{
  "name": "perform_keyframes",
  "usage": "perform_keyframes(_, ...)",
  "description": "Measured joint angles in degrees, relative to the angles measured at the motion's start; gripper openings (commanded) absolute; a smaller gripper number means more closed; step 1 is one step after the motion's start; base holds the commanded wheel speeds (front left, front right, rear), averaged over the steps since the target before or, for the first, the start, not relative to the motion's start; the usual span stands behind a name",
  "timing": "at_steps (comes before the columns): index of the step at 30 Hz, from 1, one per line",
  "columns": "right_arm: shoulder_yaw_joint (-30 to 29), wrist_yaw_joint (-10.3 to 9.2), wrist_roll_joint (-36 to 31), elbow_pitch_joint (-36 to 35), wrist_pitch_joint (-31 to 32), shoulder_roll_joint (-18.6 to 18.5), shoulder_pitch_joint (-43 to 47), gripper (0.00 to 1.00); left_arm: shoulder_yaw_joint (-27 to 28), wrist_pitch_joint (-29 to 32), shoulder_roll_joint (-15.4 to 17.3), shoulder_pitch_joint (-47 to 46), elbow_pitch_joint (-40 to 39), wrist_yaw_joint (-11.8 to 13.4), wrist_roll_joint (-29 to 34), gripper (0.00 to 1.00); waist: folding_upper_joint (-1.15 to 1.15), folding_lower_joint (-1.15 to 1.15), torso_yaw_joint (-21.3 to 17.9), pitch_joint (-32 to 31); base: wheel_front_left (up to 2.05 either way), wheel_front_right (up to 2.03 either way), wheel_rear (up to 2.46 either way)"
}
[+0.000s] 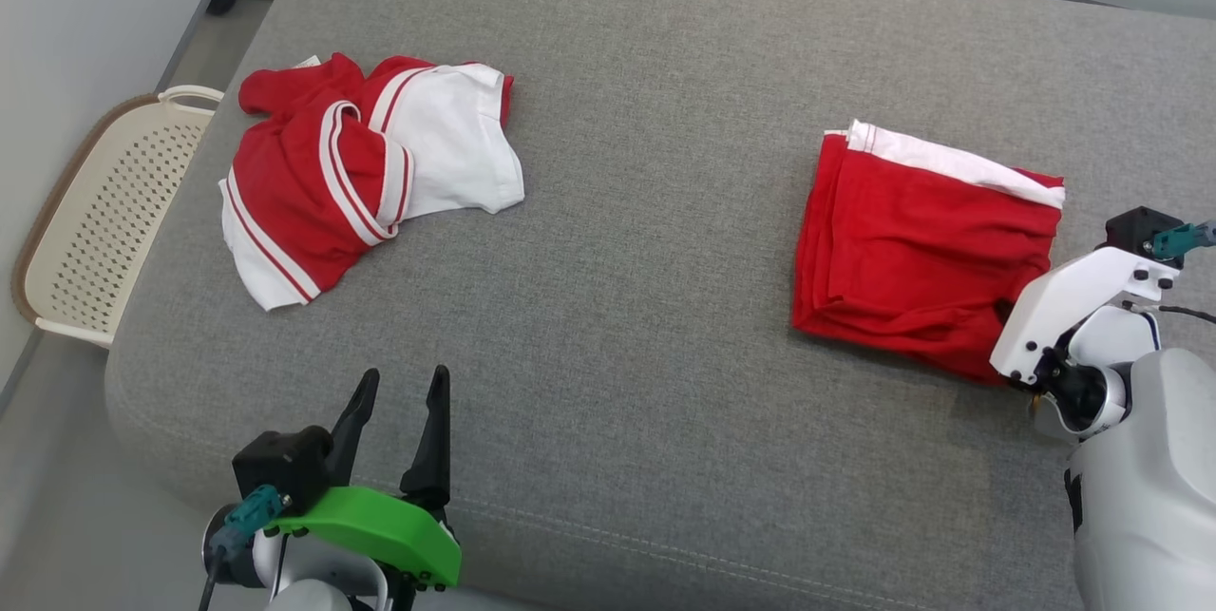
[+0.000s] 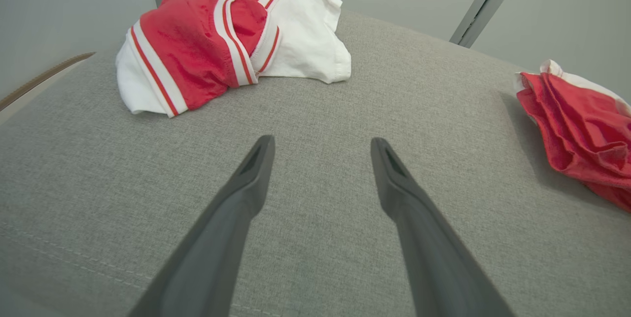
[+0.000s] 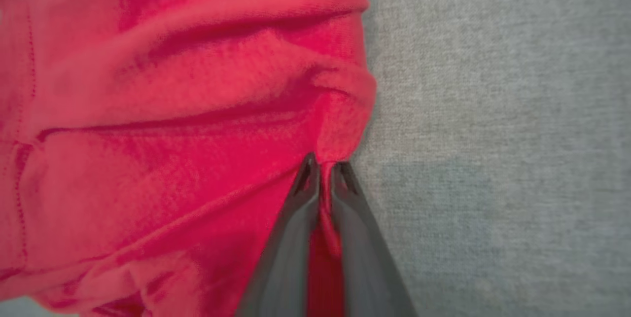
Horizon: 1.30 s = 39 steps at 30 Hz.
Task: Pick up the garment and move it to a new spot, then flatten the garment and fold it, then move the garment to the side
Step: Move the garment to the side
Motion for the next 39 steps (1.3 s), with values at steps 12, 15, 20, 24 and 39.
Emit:
perform_keyframes(12,8.12,0.00,0.77,0.00,0.38,-2.18,-1.10,0.00,0.35,-0.52,-0.10,-0.47,0.32,-0.02,-0.11,1.00,0.00,0.00,-1.94,-0.14,0.00,0.00,0.00)
perform_keyframes(15,12.24,0.00,2.25,-0.57,1.22,-4.34,-1.13,0.00,0.34,-0.57,-0.10,-0.55,0.27,-0.02,-0.24,1.00,0.00,0.00,-3.25,-0.13,0.00,0.00,0.00)
perform_keyframes(20,18.85,0.00,5.53,-1.52,1.86,-8.33,-1.95,0.00,0.36,-0.60,-0.13,-1.20,0.33,-0.04,-0.26,1.00,0.00,0.00,-6.09,-0.06,0.00,0.00,0.00)
perform_keyframes(24,23.19,0.00,8.37,-1.74,1.68,-11.35,-2.76,0.00,0.46,-0.76,-0.09,-1.38,0.34,-0.05,-0.25,1.00,0.00,0.00,-8.73,0.07,0.00,0.00,0.00)
perform_keyframes(39,38.98,0.03,14.41,4.03,-6.87,-21.34,-12.25,0.00,0.20,0.62,2.25,-4.06,-1.60,0.03,1.09,1.00,0.00,0.00,-20.03,3.37,0.00,0.00,0.00)
